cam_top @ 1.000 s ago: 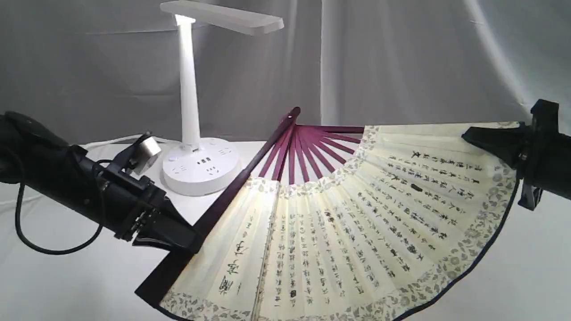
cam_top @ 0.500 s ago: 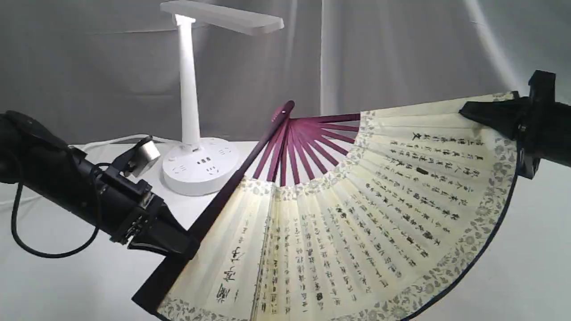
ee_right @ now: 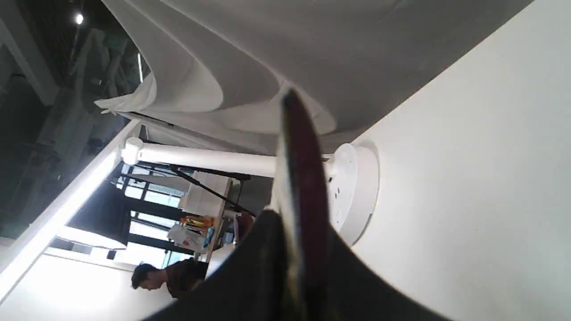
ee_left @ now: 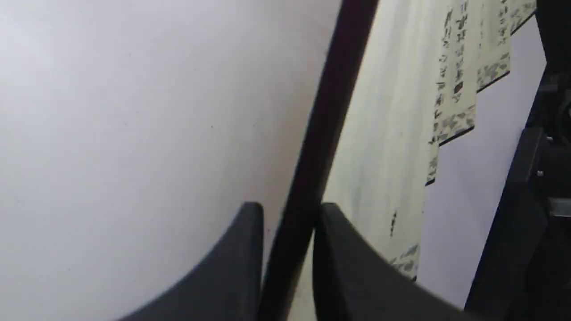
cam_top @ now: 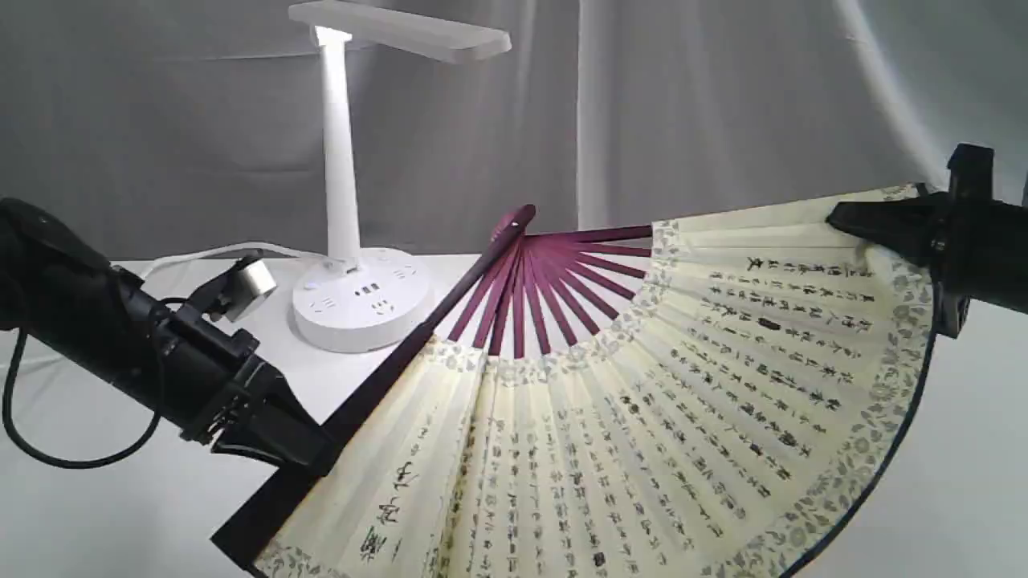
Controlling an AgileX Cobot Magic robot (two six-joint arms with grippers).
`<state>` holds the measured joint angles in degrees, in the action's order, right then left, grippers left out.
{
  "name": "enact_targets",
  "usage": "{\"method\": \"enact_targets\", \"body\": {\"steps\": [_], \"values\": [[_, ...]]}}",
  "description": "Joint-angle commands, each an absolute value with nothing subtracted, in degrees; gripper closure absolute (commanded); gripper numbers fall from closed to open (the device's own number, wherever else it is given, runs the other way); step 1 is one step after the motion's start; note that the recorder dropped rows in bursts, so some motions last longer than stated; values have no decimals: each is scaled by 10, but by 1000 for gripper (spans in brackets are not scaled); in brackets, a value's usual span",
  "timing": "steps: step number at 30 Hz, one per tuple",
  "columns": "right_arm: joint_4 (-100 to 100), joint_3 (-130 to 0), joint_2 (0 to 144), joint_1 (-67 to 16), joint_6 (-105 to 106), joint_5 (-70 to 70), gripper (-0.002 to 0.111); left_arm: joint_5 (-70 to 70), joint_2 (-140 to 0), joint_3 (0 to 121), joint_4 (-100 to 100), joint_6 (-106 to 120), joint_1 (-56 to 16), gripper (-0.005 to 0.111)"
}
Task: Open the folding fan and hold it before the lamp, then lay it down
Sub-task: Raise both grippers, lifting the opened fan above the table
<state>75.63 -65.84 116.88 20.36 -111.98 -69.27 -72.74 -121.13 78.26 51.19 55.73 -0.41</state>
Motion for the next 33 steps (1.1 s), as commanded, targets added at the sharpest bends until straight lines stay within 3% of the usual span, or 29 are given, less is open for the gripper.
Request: {"method": "enact_targets", "body": {"steps": [1,17,33], "values": [[689,-668,1164,235,-1118,-666,108,-700,-1209,783,436,534,6,107],[688,-668,1164,248,-1118,-654,108,-700,-1209,783,473,559,14,107],[647,-675,1164,246,-1118,-653,108,-700,-1209,783,632,585,43,107]]}}
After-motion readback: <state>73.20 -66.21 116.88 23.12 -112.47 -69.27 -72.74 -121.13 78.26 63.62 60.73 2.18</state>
